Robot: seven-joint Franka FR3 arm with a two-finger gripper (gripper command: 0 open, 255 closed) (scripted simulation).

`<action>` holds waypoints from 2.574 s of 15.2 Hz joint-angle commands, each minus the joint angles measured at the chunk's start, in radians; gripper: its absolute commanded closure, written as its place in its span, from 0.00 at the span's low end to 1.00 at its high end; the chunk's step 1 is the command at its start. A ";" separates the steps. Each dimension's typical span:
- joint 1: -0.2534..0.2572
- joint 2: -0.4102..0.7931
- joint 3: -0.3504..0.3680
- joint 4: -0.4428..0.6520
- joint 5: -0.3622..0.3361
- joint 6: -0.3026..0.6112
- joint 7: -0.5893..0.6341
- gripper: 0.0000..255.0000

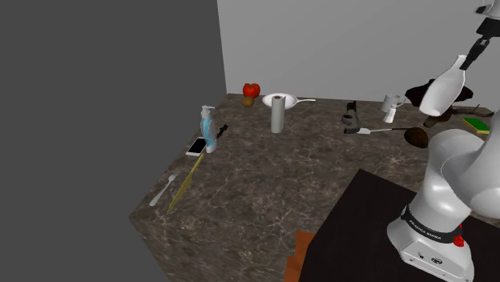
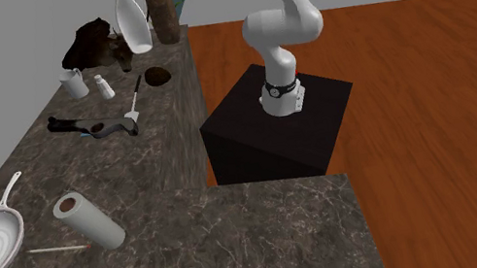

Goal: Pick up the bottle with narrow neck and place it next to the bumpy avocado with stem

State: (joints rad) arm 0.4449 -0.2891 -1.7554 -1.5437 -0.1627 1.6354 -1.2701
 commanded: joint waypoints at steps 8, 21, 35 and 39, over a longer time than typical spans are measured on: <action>0.320 -0.273 -0.233 0.275 -0.233 -0.075 0.004 1.00; 0.243 -0.274 -0.227 0.068 -0.239 0.104 0.013 1.00; 0.225 -0.310 -0.256 -0.070 -0.278 0.254 0.032 1.00; 0.225 -0.310 -0.256 -0.070 -0.278 0.254 0.032 1.00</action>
State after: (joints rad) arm 0.6705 -0.5991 -2.0118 -1.6131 -0.4411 1.8888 -1.2383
